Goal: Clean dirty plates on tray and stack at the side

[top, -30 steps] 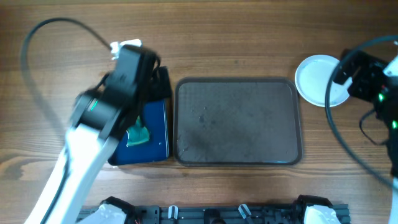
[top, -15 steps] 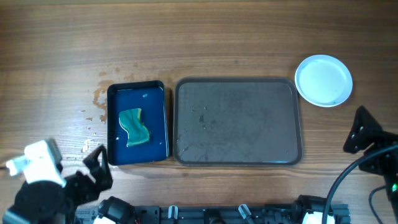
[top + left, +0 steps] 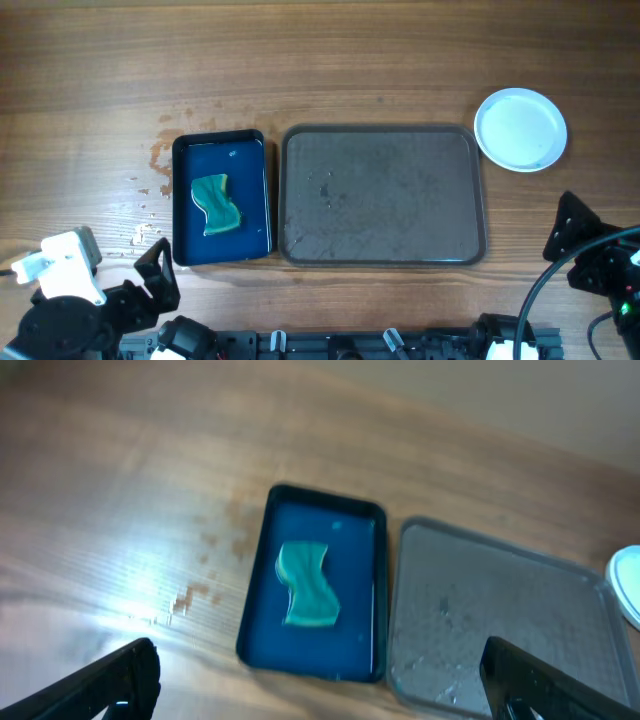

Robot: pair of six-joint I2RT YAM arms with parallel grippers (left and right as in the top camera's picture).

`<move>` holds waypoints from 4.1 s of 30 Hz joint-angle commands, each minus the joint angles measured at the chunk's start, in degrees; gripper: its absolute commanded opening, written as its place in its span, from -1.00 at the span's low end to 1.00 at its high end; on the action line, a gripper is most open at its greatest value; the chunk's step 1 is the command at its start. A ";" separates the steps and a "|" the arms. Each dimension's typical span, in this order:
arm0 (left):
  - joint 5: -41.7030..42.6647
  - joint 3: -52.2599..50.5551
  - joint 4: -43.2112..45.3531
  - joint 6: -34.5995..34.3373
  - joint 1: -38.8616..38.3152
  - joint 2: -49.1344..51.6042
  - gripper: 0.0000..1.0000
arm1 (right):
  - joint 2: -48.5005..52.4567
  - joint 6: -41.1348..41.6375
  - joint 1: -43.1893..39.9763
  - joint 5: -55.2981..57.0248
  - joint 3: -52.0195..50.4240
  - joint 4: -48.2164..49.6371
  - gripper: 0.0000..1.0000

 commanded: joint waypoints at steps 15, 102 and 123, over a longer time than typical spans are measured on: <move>-0.74 0.04 2.29 8.74 -0.33 -0.04 1.00 | 0.44 -0.63 0.13 1.18 0.48 -0.63 0.99; 32.72 -79.47 82.23 8.76 32.17 -32.96 1.00 | 0.44 -0.59 0.13 1.18 0.48 -0.63 0.99; 32.72 -79.47 82.25 8.76 32.17 -32.87 1.00 | 0.44 -0.61 0.13 1.20 0.48 -0.63 1.00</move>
